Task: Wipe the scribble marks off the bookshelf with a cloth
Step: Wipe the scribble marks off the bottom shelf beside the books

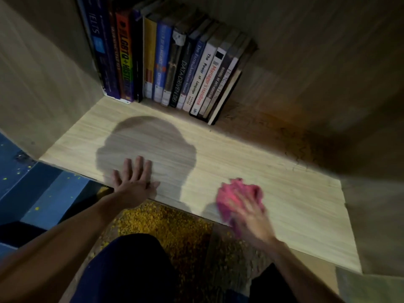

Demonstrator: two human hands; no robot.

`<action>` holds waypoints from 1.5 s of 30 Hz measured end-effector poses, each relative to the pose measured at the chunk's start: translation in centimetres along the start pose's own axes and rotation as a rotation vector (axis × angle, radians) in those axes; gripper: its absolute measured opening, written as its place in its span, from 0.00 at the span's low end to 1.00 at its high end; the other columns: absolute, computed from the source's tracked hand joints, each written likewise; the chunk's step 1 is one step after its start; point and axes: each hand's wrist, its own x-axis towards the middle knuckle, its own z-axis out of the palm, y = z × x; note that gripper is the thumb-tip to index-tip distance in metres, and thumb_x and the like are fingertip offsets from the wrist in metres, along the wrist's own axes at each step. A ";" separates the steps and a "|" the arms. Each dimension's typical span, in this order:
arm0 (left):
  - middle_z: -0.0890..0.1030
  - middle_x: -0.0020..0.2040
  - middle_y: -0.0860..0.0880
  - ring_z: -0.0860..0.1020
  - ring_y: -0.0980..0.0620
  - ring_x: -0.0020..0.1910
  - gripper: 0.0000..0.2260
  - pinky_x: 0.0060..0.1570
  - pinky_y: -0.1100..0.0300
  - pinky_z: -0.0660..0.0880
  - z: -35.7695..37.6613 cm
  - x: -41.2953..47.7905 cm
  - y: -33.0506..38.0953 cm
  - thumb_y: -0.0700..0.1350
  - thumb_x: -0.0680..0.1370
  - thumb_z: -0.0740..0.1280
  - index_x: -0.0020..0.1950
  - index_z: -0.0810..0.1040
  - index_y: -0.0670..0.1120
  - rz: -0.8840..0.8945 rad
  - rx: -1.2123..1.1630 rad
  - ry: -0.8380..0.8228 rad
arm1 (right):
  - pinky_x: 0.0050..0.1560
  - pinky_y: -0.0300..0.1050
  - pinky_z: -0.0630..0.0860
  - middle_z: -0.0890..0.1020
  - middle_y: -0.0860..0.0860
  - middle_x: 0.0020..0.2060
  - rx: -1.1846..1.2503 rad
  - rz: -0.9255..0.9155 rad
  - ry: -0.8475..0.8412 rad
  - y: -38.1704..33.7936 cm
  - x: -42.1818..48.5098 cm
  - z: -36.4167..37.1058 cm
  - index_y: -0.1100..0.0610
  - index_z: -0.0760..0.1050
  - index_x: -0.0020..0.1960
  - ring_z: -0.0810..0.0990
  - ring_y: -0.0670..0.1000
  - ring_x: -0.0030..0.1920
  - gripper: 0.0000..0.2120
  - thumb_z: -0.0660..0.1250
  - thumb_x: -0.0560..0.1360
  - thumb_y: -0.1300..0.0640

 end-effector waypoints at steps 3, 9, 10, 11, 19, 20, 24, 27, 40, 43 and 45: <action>0.30 0.76 0.49 0.30 0.43 0.74 0.32 0.70 0.40 0.34 0.2 0.1 0.0 0.62 0.81 0.47 0.77 0.34 0.51 0.011 -0.013 -0.029 | 0.70 0.69 0.55 0.53 0.50 0.78 0.023 0.578 0.120 5.9 0.1 -1.6 0.45 0.56 0.76 0.49 0.55 0.77 0.29 0.43 0.77 0.39; 0.29 0.76 0.49 0.29 0.43 0.74 0.33 0.70 0.38 0.35 -0.2 0.0 0.1 0.62 0.81 0.47 0.77 0.33 0.50 0.014 -0.009 -0.045 | 0.54 0.47 0.70 0.73 0.35 0.63 1.047 0.558 0.517 -6.7 8.6 0.2 0.44 0.68 0.67 0.73 0.53 0.62 0.26 0.41 0.79 0.37; 0.29 0.76 0.49 0.29 0.43 0.73 0.33 0.70 0.38 0.34 -0.4 -0.2 0.1 0.62 0.81 0.48 0.77 0.33 0.50 0.017 -0.016 -0.056 | 0.59 0.50 0.65 0.70 0.32 0.65 0.753 0.385 0.476 -8.8 9.0 0.8 0.46 0.68 0.68 0.69 0.55 0.66 0.28 0.42 0.77 0.36; 0.29 0.76 0.48 0.29 0.42 0.73 0.34 0.70 0.38 0.34 -0.4 -0.3 0.1 0.62 0.81 0.48 0.77 0.33 0.50 0.019 -0.026 -0.061 | 0.66 0.56 0.58 0.61 0.31 0.71 0.323 0.159 0.367 -10.6 9.4 0.6 0.48 0.66 0.71 0.61 0.58 0.72 0.31 0.43 0.75 0.36; 0.29 0.76 0.48 0.28 0.43 0.73 0.36 0.70 0.39 0.34 -0.2 -0.3 -0.1 0.64 0.80 0.51 0.77 0.33 0.51 0.038 -0.014 -0.047 | 0.70 0.65 0.60 0.57 0.46 0.76 -0.088 -0.027 0.085 2.7 9.8 -1.1 0.41 0.57 0.75 0.51 0.49 0.76 0.28 0.40 0.77 0.36; 0.29 0.76 0.48 0.28 0.43 0.73 0.36 0.70 0.39 0.34 0.0 -0.3 -0.1 0.64 0.80 0.51 0.77 0.33 0.51 0.037 -0.001 -0.041 | 0.72 0.63 0.56 0.53 0.45 0.77 -0.054 0.215 0.098 3.1 10.8 -1.8 0.40 0.53 0.76 0.47 0.48 0.77 0.28 0.41 0.77 0.37; 0.27 0.74 0.48 0.28 0.42 0.73 0.36 0.70 0.38 0.34 0.1 -0.1 -0.2 0.66 0.79 0.46 0.77 0.32 0.49 0.051 0.022 -0.044 | 0.73 0.65 0.45 0.50 0.51 0.78 0.233 0.836 0.178 -1.8 18.1 -2.4 0.45 0.52 0.77 0.44 0.59 0.77 0.27 0.45 0.79 0.42; 0.23 0.67 0.50 0.25 0.45 0.71 0.37 0.70 0.38 0.34 0.2 0.2 -0.4 0.68 0.78 0.44 0.77 0.31 0.49 0.061 0.020 -0.056 | 0.73 0.60 0.52 0.58 0.55 0.76 0.375 0.744 0.093 -7.6 22.4 -2.3 0.52 0.59 0.76 0.53 0.62 0.75 0.27 0.49 0.79 0.45; 0.25 0.71 0.41 0.25 0.38 0.68 0.59 0.67 0.38 0.31 -3.7 -0.6 -5.9 0.79 0.63 0.58 0.76 0.30 0.47 -0.084 -0.117 0.076 | 0.74 0.56 0.42 0.42 0.35 0.71 -0.062 -0.103 -0.025 -11.0 16.3 -0.6 0.35 0.44 0.72 0.35 0.42 0.72 0.31 0.31 0.69 0.33; 0.21 0.65 0.42 0.21 0.38 0.63 0.68 0.67 0.36 0.31 -4.3 -0.1 -8.1 0.84 0.48 0.49 0.75 0.28 0.47 -0.119 -0.124 0.019 | 0.73 0.59 0.46 0.43 0.39 0.76 -0.012 0.073 0.021 -11.2 19.2 -0.7 0.36 0.45 0.75 0.37 0.46 0.76 0.24 0.41 0.79 0.38; 0.20 0.63 0.43 0.20 0.39 0.61 0.68 0.66 0.35 0.30 -3.9 0.3 -8.2 0.82 0.45 0.45 0.75 0.28 0.47 -0.099 -0.145 0.029 | 0.73 0.61 0.47 0.44 0.44 0.77 -0.004 0.254 0.037 -12.4 22.2 -0.9 0.38 0.45 0.76 0.40 0.51 0.77 0.24 0.45 0.82 0.43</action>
